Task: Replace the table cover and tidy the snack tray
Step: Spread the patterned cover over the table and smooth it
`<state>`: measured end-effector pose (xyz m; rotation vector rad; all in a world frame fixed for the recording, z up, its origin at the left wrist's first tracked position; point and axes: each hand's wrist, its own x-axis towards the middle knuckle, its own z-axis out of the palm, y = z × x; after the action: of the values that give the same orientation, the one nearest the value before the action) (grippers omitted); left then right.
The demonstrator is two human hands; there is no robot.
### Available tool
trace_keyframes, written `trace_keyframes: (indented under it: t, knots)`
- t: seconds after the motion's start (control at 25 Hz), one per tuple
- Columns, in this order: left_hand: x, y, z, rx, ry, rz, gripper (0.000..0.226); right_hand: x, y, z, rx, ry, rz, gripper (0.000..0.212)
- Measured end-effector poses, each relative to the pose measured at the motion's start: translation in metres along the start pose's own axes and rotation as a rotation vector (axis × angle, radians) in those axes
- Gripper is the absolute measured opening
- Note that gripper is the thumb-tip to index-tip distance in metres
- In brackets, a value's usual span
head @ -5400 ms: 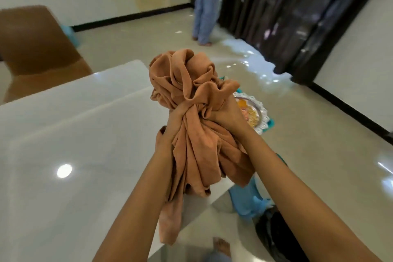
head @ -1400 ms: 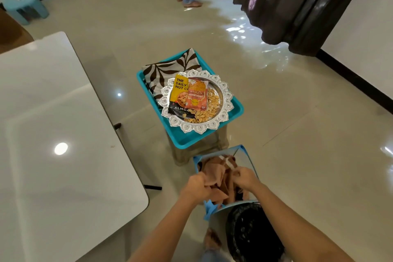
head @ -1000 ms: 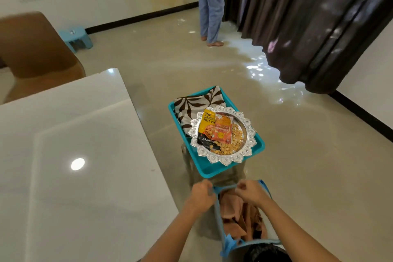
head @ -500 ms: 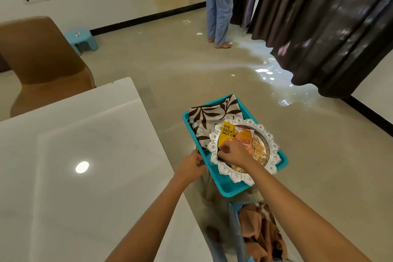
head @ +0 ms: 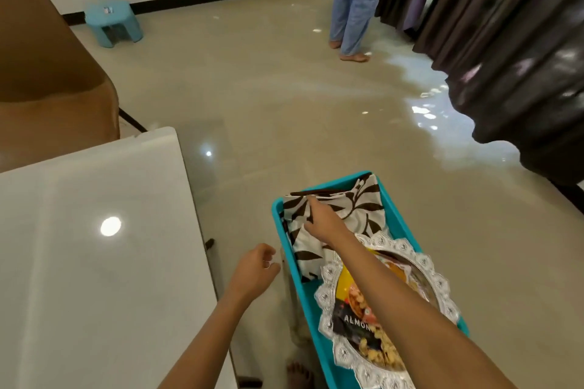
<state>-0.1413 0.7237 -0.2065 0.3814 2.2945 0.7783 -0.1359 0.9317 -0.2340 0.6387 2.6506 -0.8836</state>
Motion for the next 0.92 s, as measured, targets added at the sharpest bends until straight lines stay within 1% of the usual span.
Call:
trace_keyframes:
  t: [0.08, 0.12, 0.2, 0.28, 0.4, 0.44, 0.48, 0.56, 0.64, 0.72, 0.8, 0.84, 0.92]
  knots:
    - [0.016, -0.009, 0.002, -0.044, -0.030, -0.035, 0.034, 0.034, 0.001, 0.013, -0.078, -0.079, 0.029, 0.085]
    - [0.022, -0.013, 0.003, -0.070, -0.042, -0.050, 0.034, 0.048, 0.003, 0.018, -0.108, -0.106, 0.053, 0.090]
    - [0.030, -0.023, 0.003, -0.122, -0.040, -0.075, 0.033, 0.073, 0.010, 0.033, -0.157, -0.129, 0.096, 0.092]
    - [0.035, -0.032, 0.003, -0.154, -0.017, -0.090, 0.032, 0.087, 0.017, 0.046, -0.165, -0.131, 0.139, 0.080]
    - [0.039, -0.035, 0.001, -0.202, -0.005, -0.111, 0.030, 0.093, 0.025, 0.062, -0.228, -0.094, 0.151, 0.042]
    - [0.039, -0.033, 0.001, -0.212, -0.006, -0.114, 0.030, 0.090, 0.027, 0.062, -0.242, -0.051, 0.169, 0.031]
    - [0.039, -0.032, -0.001, -0.227, -0.003, -0.120, 0.032, 0.088, 0.027, 0.059, -0.209, 0.005, 0.193, 0.027]
    - [0.035, -0.028, -0.007, -0.275, 0.004, -0.127, 0.043, 0.079, 0.026, 0.040, -0.023, 0.152, 0.236, 0.032]
    - [0.031, -0.023, -0.015, -0.316, 0.017, -0.117, 0.057, 0.065, 0.025, 0.006, 0.140, 0.289, 0.227, 0.036]
    - [0.024, -0.015, -0.024, -0.335, 0.028, -0.081, 0.068, 0.042, 0.021, -0.032, 0.227, 0.460, 0.145, 0.027]
    - [0.009, -0.005, -0.036, -0.319, 0.005, 0.029, 0.081, 0.007, 0.002, -0.065, 0.376, 0.646, 0.023, 0.018]
    - [0.003, 0.001, -0.044, -0.302, -0.009, 0.114, 0.089, -0.011, -0.015, -0.080, 0.442, 0.708, -0.054, 0.018]
    - [-0.009, 0.018, -0.067, -0.273, 0.004, 0.283, 0.101, -0.045, -0.056, -0.105, 0.548, 0.752, -0.223, 0.018]
